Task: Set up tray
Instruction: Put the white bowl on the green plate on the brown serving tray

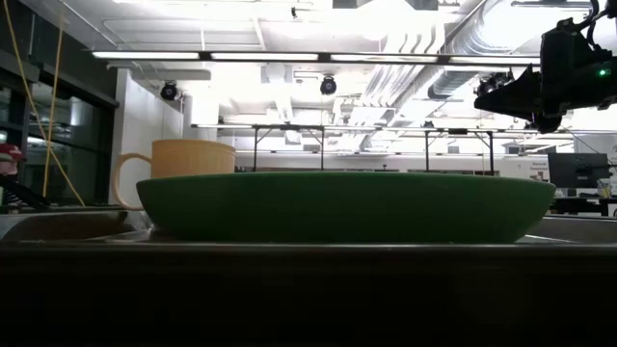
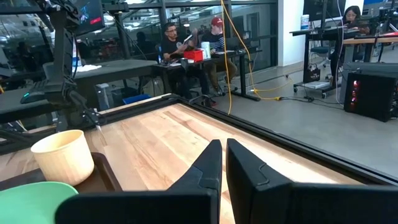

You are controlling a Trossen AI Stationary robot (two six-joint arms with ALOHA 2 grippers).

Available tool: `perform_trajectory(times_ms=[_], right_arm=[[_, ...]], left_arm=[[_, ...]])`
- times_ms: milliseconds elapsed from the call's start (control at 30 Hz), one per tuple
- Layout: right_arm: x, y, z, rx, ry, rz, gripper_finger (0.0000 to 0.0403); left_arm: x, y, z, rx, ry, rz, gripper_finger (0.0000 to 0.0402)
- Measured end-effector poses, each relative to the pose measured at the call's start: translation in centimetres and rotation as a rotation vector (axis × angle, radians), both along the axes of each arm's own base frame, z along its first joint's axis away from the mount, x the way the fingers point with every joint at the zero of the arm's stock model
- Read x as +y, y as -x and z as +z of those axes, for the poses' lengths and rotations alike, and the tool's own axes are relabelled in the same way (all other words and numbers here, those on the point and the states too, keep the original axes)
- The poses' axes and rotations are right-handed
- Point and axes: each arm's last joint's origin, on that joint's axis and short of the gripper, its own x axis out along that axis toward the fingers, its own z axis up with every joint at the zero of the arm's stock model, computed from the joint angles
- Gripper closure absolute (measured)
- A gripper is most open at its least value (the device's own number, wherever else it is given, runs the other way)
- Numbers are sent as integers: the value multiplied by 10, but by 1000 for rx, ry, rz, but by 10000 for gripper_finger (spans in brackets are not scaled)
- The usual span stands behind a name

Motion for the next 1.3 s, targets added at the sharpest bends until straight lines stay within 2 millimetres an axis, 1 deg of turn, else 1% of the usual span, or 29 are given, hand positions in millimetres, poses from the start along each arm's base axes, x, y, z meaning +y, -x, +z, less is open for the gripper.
perform_trajectory(times_ms=[133,433,500,667,733,833,1000,1133,1300], right_arm=[[0,0,0,0,0,0,402],[0,0,0,0,0,1,402],[0,0,0,0,0,1,402],[0,0,0,0,0,1,402],[0,0,0,0,0,1,402],[0,0,0,0,0,0,402],[0,0,0,5,6,0,402],[0,0,0,5,7,1,402],[0,0,0,5,7,1,402]], left_arm=[[3,-9,1,-32,6,19,386],[21,-28,6,-96,-14,75,386],[25,-31,11,-109,-21,76,386],[31,-46,28,-114,-55,73,386],[33,-54,38,-118,-58,67,386],[36,-64,47,-62,-76,48,386],[42,-78,68,-41,-82,34,386],[45,-89,81,-69,-89,32,386],[48,-97,89,-66,-78,31,386]])
